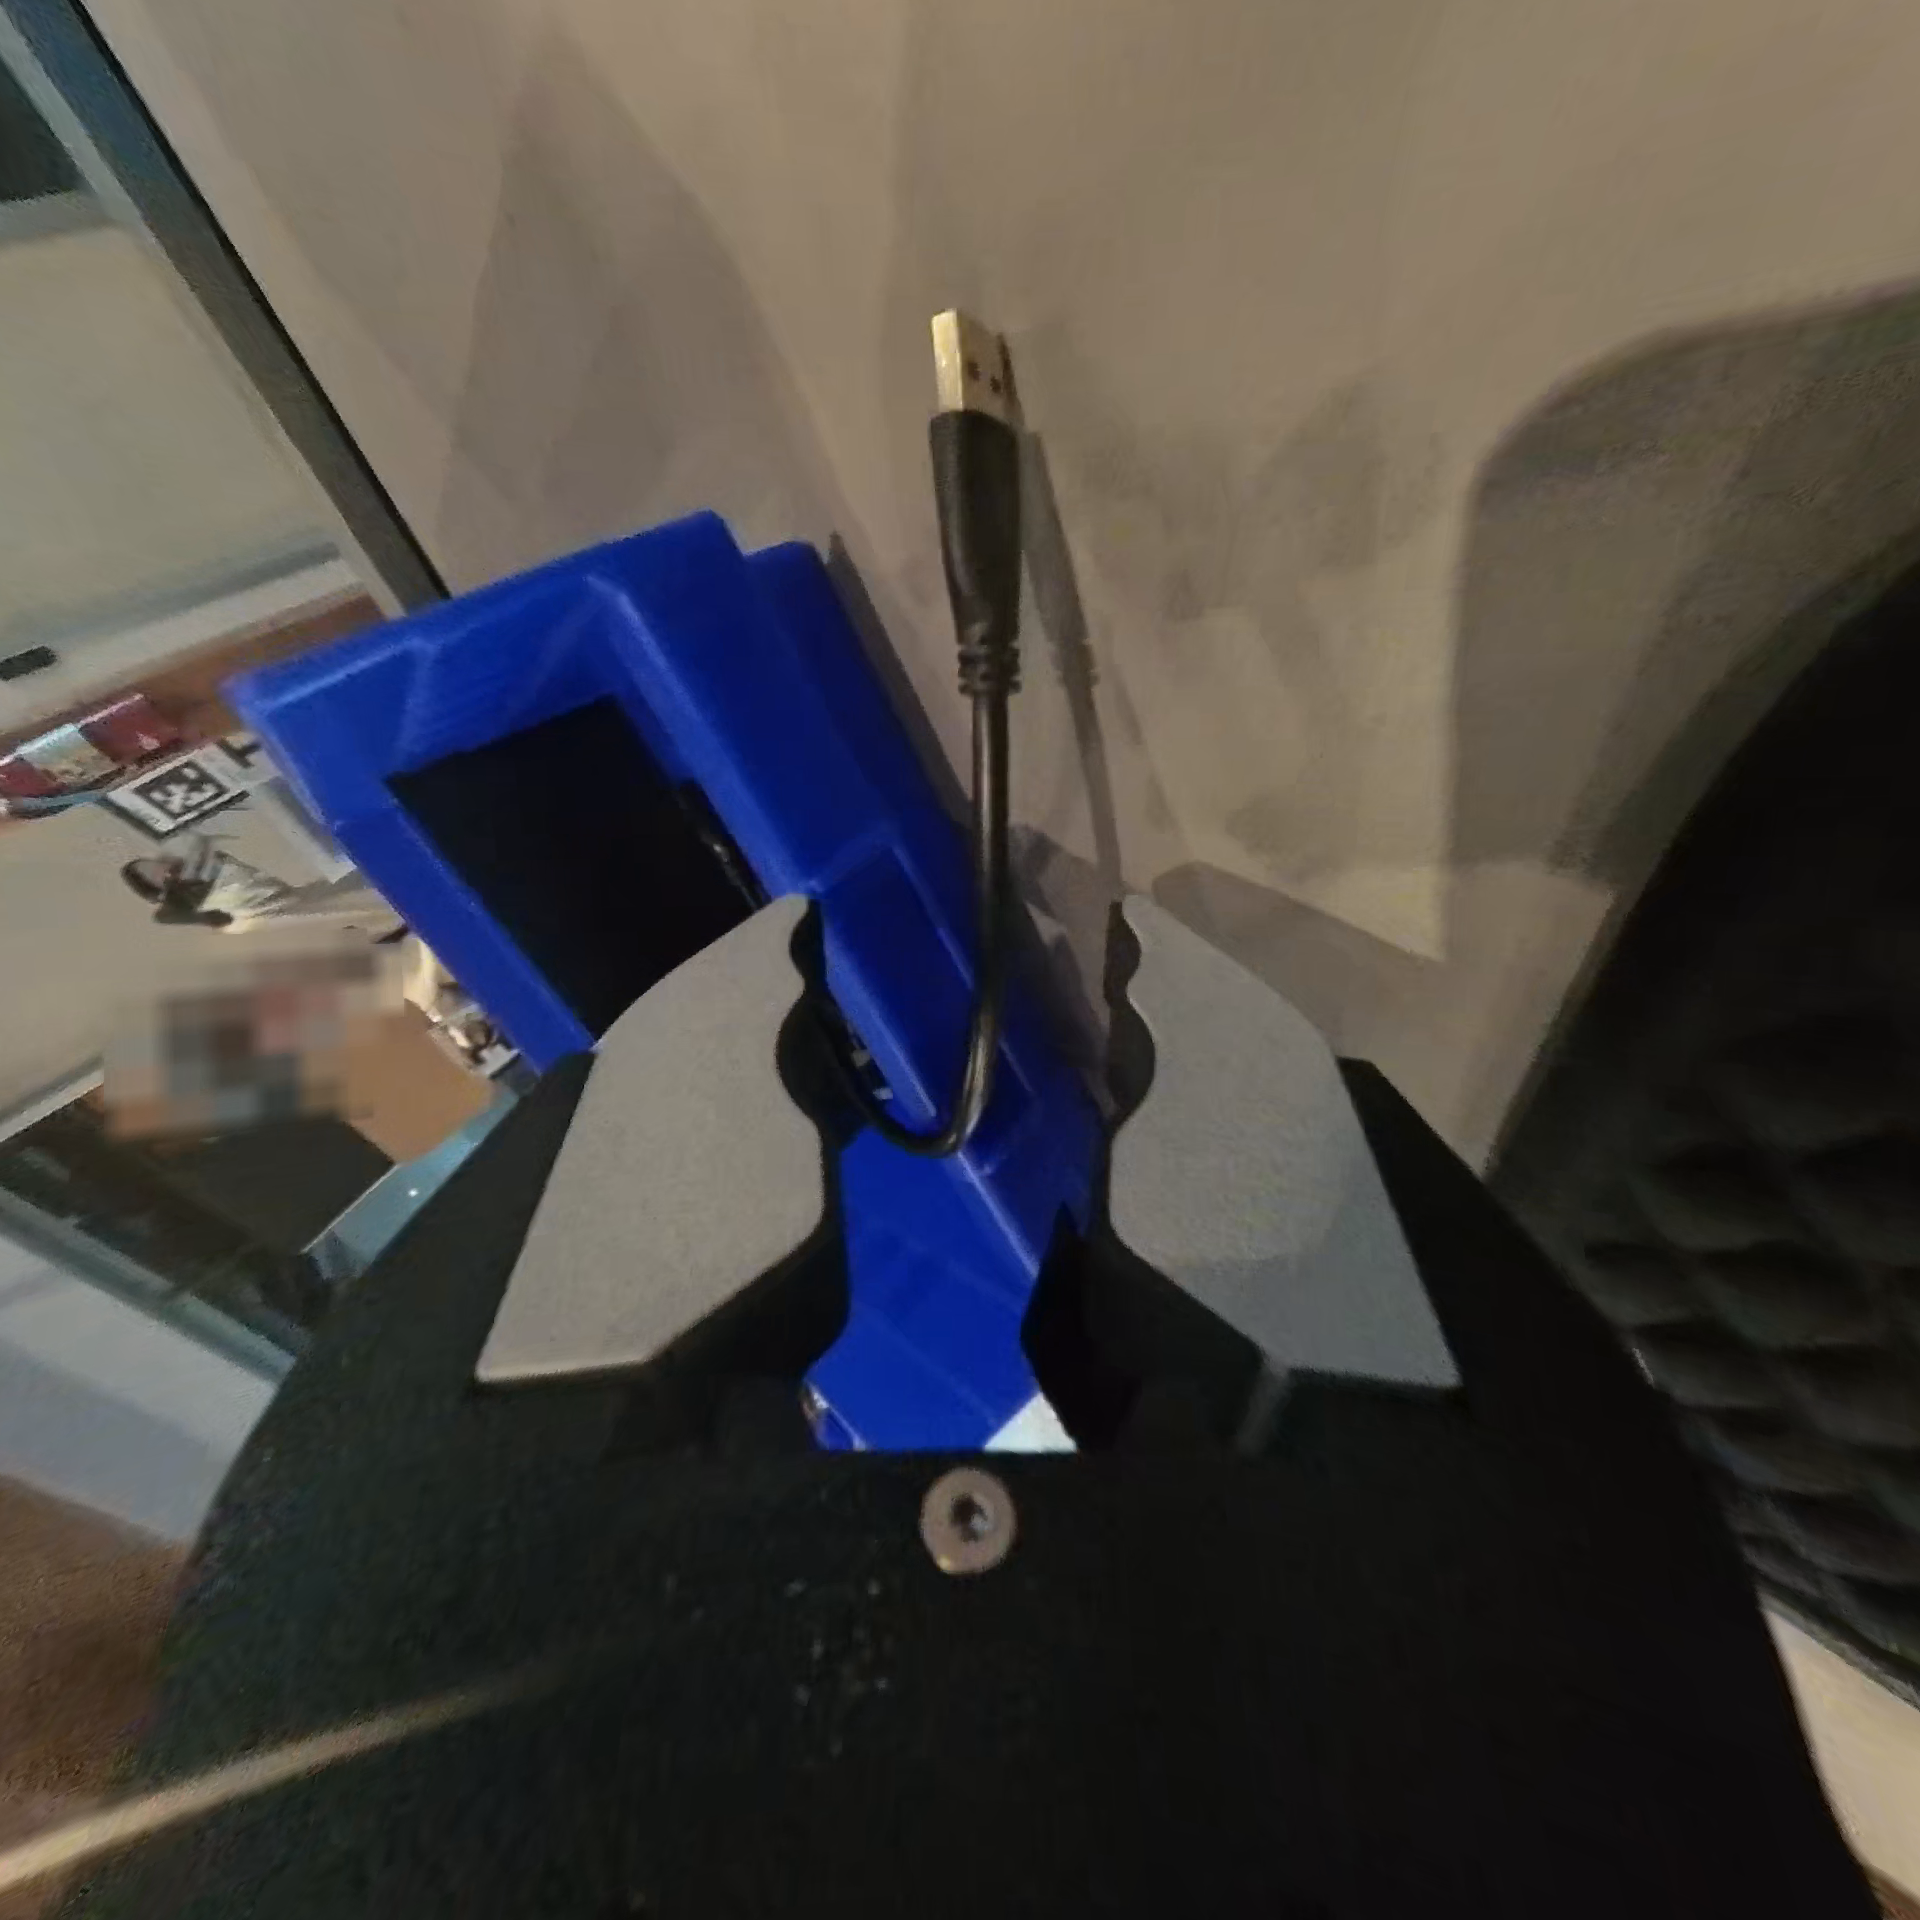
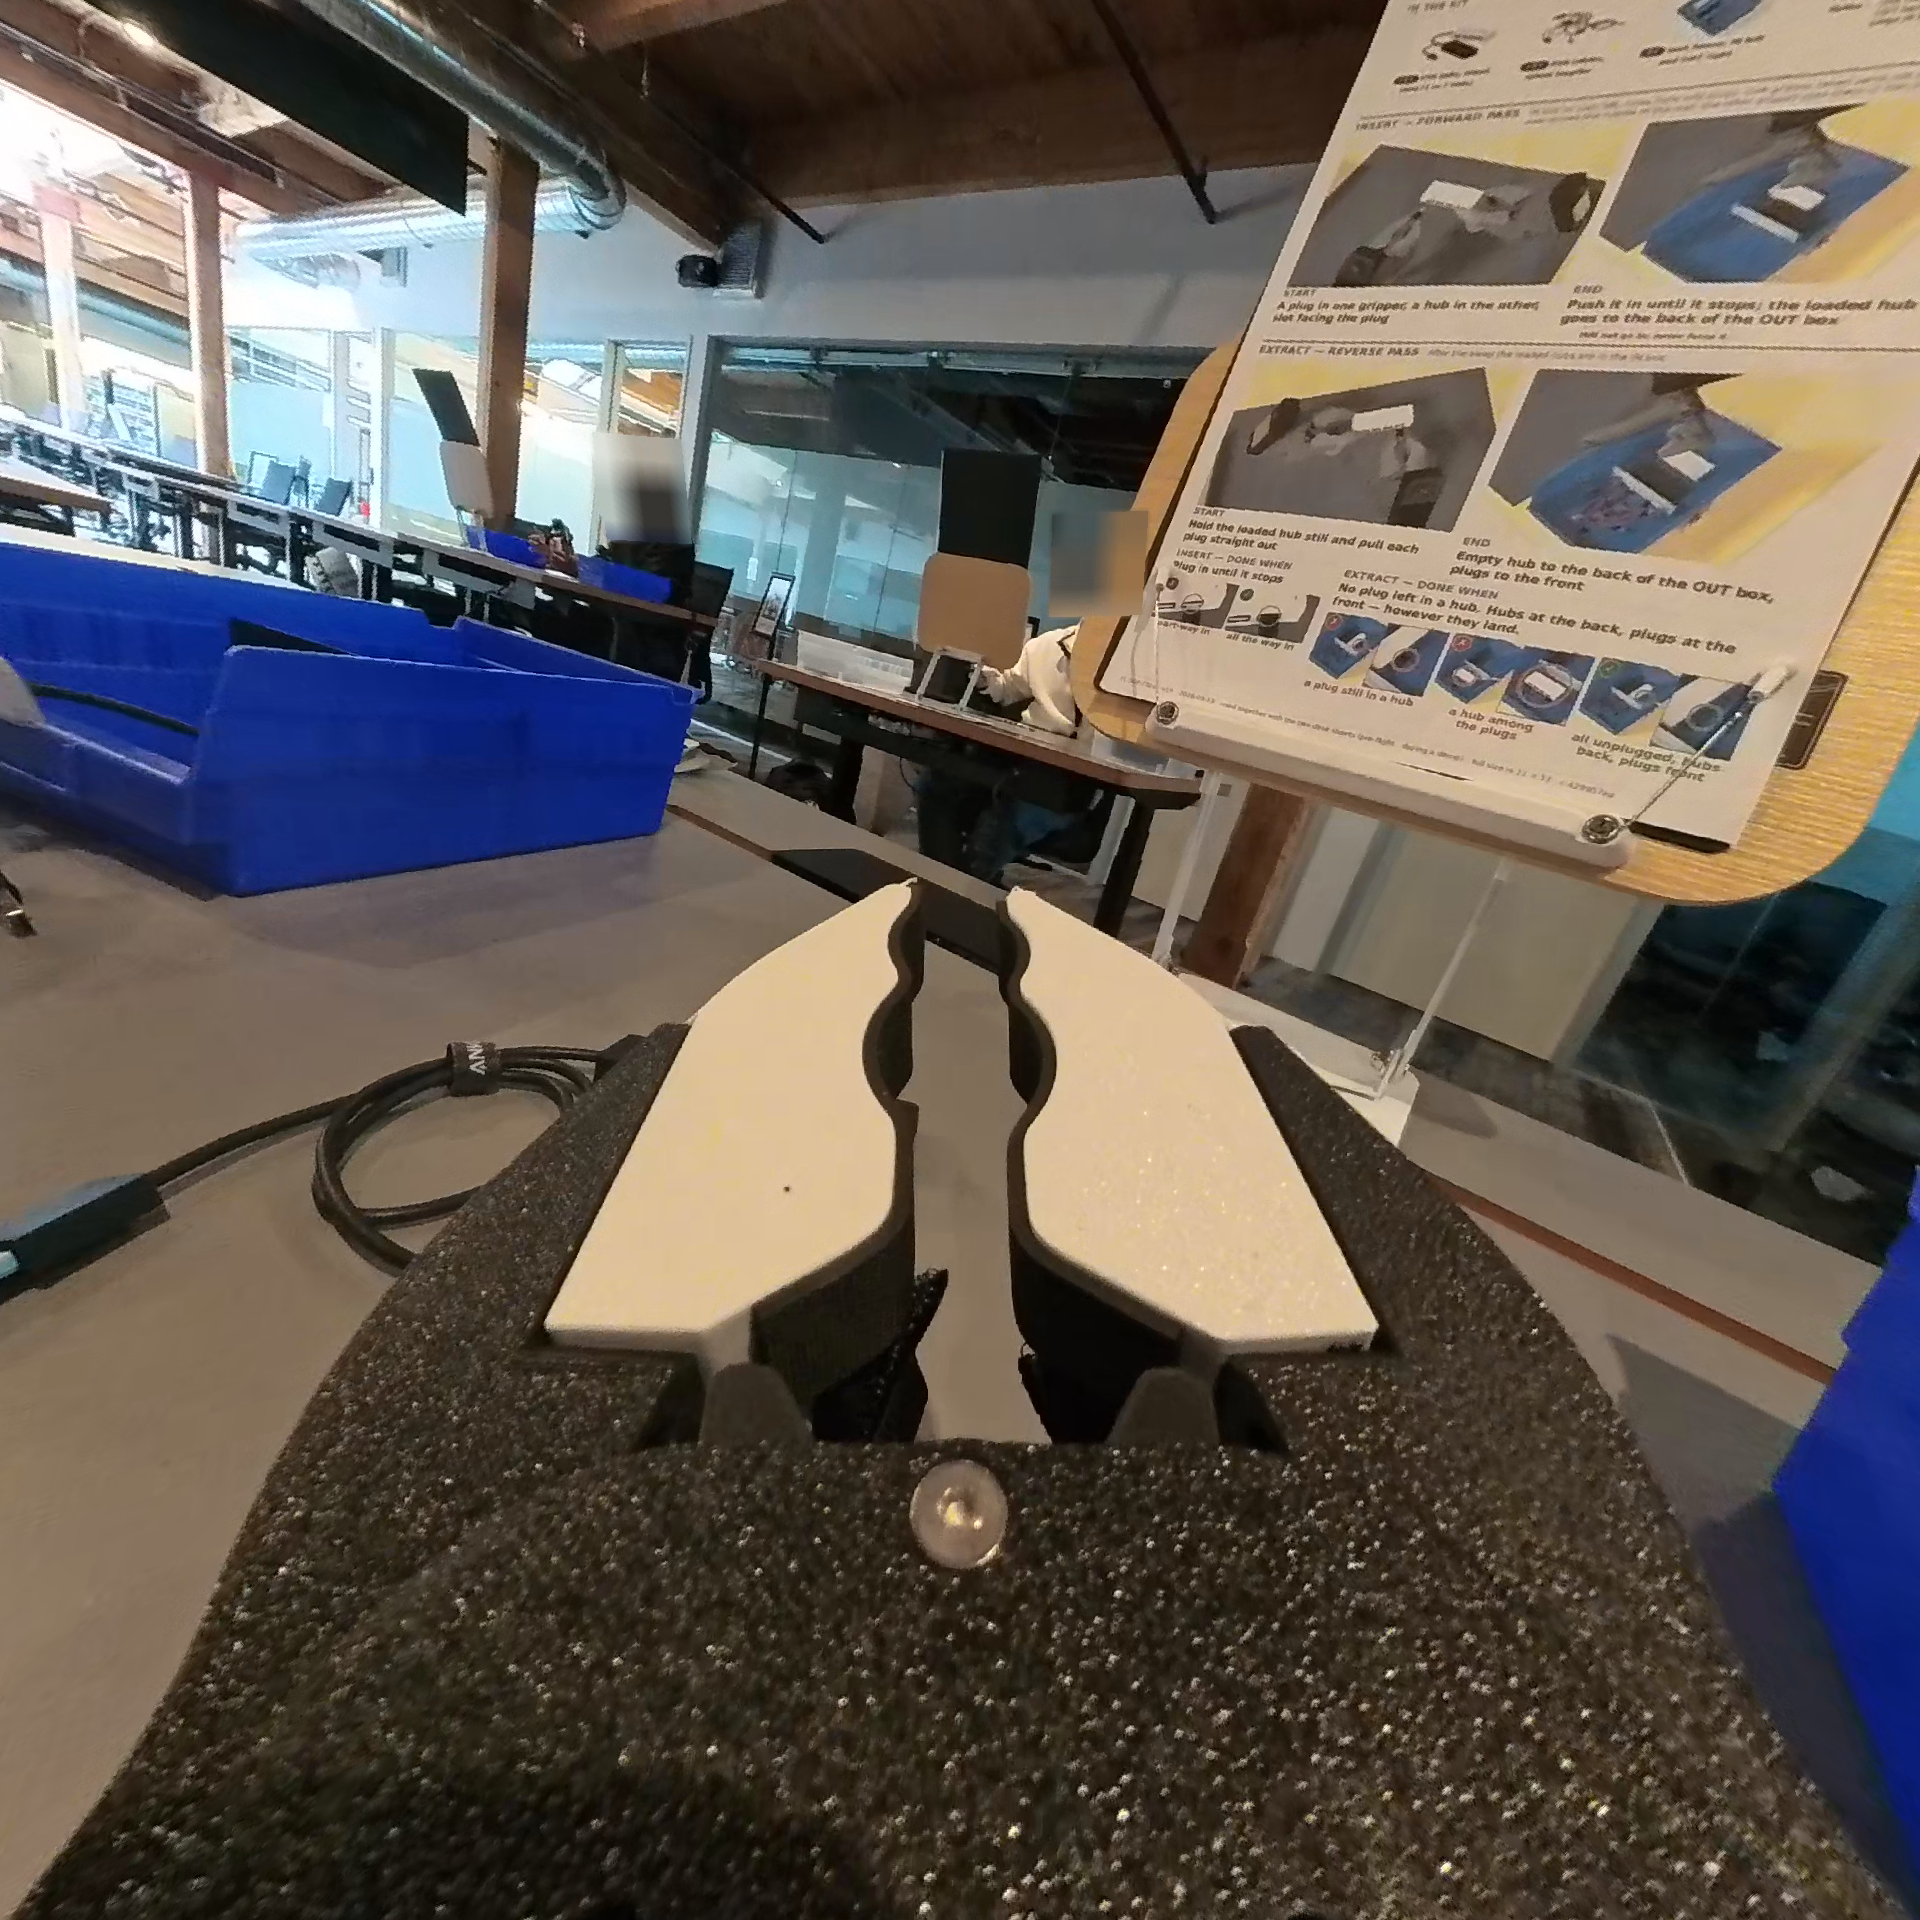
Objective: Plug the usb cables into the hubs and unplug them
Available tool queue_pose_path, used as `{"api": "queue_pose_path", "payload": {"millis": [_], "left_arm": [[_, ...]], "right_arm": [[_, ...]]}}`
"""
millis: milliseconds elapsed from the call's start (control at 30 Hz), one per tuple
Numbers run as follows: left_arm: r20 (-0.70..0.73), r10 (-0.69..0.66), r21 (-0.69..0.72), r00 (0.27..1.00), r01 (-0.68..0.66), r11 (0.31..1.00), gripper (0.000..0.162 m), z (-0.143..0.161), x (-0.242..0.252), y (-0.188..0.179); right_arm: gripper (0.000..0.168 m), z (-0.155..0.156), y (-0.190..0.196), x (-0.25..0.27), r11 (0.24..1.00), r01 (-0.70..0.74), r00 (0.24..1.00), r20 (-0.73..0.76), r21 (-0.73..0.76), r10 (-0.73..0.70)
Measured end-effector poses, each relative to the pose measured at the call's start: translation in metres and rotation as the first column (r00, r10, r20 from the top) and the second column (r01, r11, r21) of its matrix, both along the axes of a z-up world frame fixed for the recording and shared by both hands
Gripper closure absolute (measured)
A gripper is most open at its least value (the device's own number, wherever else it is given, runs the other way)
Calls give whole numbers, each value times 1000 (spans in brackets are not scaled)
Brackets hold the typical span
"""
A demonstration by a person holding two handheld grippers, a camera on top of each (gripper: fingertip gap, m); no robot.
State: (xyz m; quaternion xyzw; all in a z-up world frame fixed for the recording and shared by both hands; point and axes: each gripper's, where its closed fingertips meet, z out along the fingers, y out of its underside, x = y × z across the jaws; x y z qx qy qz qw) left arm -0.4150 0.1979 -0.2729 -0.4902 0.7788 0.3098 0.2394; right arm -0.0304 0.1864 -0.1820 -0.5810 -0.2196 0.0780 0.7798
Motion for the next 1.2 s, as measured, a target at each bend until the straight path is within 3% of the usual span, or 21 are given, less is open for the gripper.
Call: {"api": "queue_pose_path", "payload": {"millis": [67, 133, 167, 267, 433, 800, 900, 1000, 1200], "left_arm": [[-5, -15, 46, 1000, 15, 999, 121, -1, 2, 5], [-24, -53, 133, 998, 56, 990, 154, 4, 4, 12], [-42, -68, 159, 997, 74, 984, 157, 6, 4, 13], [-4, -70, 173, 998, 70, 983, 157, 11, 8, 12], [150, -24, 243, 988, -13, 970, 157, 52, 5, 18], [457, -59, 488, 888, -194, 851, 157, 192, 3, 25], [554, -107, 514, 826, -238, 824, 157, 229, 17, 24], [693, -129, 472, 709, -311, 825, 157, 262, 31, 23], [867, -154, 313, 473, -278, 908, 158, 296, 79, 10]], "right_arm": [[155, 0, 0, 0, 1000, -1, 1000, -1, -1, 1], [155, 0, 0, 0, 1000, -1, 1000, -1, -3, 1], [155, 0, 0, 0, 1000, -1, 1000, -1, -4, 1], [155, 0, 0, 0, 1000, -2, 1000, -4, -4, 2], [155, -1, 1, 1, 1000, -1, 1000, -8, -8, 1], [156, -1, 1, 1, 1000, 1, 1000, -9, -7, -1], [156, 0, 1, 1, 1000, 1, 1000, -9, -7, -1], [156, -1, 1, 1, 1000, 0, 1000, -10, -8, 0], [156, 0, 1, 1, 1000, -3, 1000, -11, -8, 3]]}}
